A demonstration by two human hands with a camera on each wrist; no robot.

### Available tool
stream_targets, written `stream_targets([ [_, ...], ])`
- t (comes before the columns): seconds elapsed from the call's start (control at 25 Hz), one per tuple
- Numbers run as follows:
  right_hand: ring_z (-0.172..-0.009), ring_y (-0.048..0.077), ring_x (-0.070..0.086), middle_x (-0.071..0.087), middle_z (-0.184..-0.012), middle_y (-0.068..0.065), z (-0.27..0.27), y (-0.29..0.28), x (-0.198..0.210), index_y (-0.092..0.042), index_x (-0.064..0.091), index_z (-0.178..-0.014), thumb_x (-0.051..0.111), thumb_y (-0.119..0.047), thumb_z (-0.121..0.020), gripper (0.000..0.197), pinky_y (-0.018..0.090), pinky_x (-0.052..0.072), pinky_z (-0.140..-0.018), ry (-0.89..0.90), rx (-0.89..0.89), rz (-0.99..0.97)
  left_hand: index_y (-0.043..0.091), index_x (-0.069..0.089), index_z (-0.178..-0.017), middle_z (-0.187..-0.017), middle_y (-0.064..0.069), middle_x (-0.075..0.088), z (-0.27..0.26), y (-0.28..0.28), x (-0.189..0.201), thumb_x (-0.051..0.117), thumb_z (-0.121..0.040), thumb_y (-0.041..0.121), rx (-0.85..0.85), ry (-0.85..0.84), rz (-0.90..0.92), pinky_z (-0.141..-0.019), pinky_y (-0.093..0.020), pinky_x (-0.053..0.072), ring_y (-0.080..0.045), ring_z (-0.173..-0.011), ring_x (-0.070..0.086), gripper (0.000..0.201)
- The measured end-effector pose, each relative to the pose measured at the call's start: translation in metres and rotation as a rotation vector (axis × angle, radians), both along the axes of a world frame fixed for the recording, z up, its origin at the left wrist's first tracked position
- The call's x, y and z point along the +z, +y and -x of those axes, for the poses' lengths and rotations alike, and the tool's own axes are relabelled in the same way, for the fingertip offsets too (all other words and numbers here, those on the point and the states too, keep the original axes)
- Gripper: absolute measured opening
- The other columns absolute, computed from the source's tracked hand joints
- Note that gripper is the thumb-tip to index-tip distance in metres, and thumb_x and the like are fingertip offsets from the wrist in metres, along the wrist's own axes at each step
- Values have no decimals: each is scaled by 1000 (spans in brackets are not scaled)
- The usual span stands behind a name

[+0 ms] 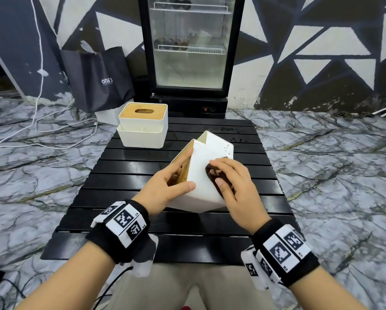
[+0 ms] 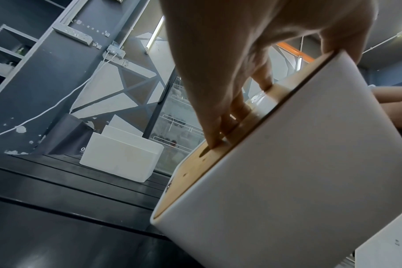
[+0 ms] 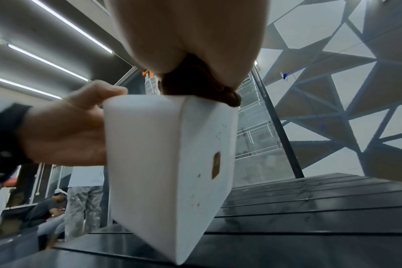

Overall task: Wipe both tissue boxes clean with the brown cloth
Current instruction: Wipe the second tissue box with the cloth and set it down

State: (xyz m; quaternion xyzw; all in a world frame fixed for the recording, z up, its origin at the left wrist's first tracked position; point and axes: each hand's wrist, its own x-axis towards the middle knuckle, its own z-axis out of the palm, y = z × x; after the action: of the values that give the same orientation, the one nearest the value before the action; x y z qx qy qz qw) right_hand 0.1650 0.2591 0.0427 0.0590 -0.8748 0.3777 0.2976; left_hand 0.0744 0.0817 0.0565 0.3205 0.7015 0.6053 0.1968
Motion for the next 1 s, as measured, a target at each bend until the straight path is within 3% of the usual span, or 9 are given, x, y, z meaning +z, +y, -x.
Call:
stream_targets([
  [0.16,-119,12,38,46,-122,-8,20,19,8,-18,53,-123,42,-24,-89,36,18,25,-105,-18,-62,41,63,39,-125,-89,29,59,-4,2,2,66,-62,41,-3,5,30,-80,-11,40,4,-85,54,72],
  [0.28,-121,18,38,45,-120,-8,33,24,17,-18,52,-123,41,-19,-86,39,26,27,-103,-49,-100,94,66,40,-122,-92,32,58,-6,3,3,67,-62,43,8,9,52,-80,-9,40,6,-88,53,70],
  [0.48,-119,12,34,43,-122,-10,29,17,18,-18,50,-125,39,-19,-86,41,23,23,-101,-59,-98,68,63,38,-124,-84,36,57,-9,1,4,70,-66,35,21,25,66,-77,-8,39,7,-79,51,72],
  [0.64,-120,18,38,43,-120,-10,29,26,19,-19,51,-124,41,-17,-88,37,28,27,-102,-57,-90,90,70,38,-120,-95,27,57,-10,4,7,68,-60,46,2,33,89,-82,-11,39,0,-88,52,72],
  [0.76,-119,23,39,46,-120,-5,40,27,28,-18,50,-124,44,-6,-91,36,26,26,-99,-87,-141,114,70,37,-122,-104,22,57,-12,5,9,67,-59,48,-9,41,101,-87,-15,40,-5,-96,53,73],
  [0.88,-121,22,37,47,-127,2,42,17,30,-17,49,-126,44,-6,-90,37,27,24,-101,-84,-126,64,70,37,-121,-96,30,57,-12,3,9,67,-59,48,4,47,98,-85,-13,40,-4,-92,52,72],
  [1.0,-122,19,36,47,-128,1,35,15,26,-17,48,-127,41,-15,-88,39,30,25,-105,-65,-69,29,70,37,-121,-88,38,57,-13,0,6,67,-60,48,25,49,96,-82,-10,39,2,-87,52,71],
])
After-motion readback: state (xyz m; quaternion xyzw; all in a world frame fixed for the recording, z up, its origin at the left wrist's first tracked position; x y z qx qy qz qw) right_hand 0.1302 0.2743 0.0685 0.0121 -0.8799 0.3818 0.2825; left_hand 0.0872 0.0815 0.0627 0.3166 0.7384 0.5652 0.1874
